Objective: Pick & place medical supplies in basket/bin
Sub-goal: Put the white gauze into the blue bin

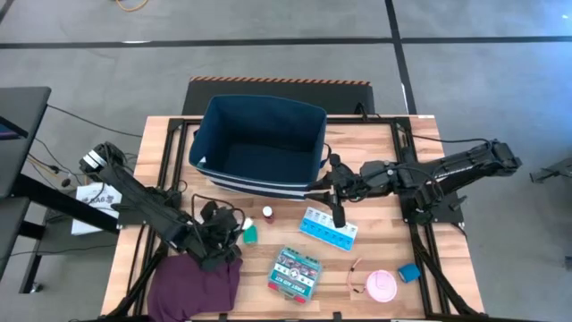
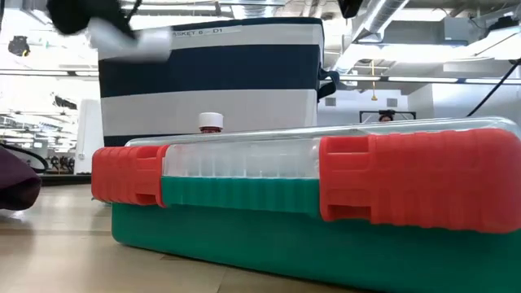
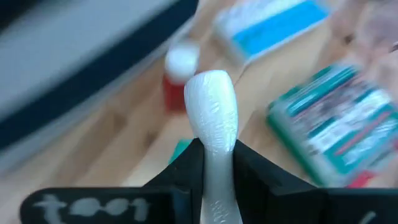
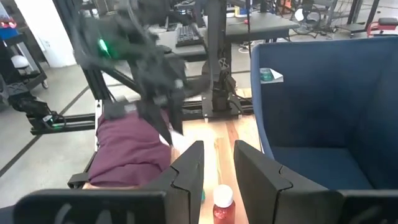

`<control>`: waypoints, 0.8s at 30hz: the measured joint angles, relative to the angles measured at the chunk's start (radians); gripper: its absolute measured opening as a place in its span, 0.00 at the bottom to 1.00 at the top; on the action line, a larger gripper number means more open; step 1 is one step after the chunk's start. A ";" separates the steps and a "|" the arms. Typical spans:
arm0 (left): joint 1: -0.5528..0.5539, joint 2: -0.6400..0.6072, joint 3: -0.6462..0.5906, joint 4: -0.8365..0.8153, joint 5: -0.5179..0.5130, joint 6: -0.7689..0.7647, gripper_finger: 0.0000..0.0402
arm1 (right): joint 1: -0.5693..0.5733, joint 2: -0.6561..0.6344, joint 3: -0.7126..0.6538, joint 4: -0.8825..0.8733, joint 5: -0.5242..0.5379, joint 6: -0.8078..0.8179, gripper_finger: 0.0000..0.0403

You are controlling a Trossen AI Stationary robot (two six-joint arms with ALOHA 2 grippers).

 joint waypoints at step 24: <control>0.849 0.000 0.379 -0.427 0.091 0.565 0.17 | 0.000 0.000 -0.001 -0.003 0.000 0.001 0.20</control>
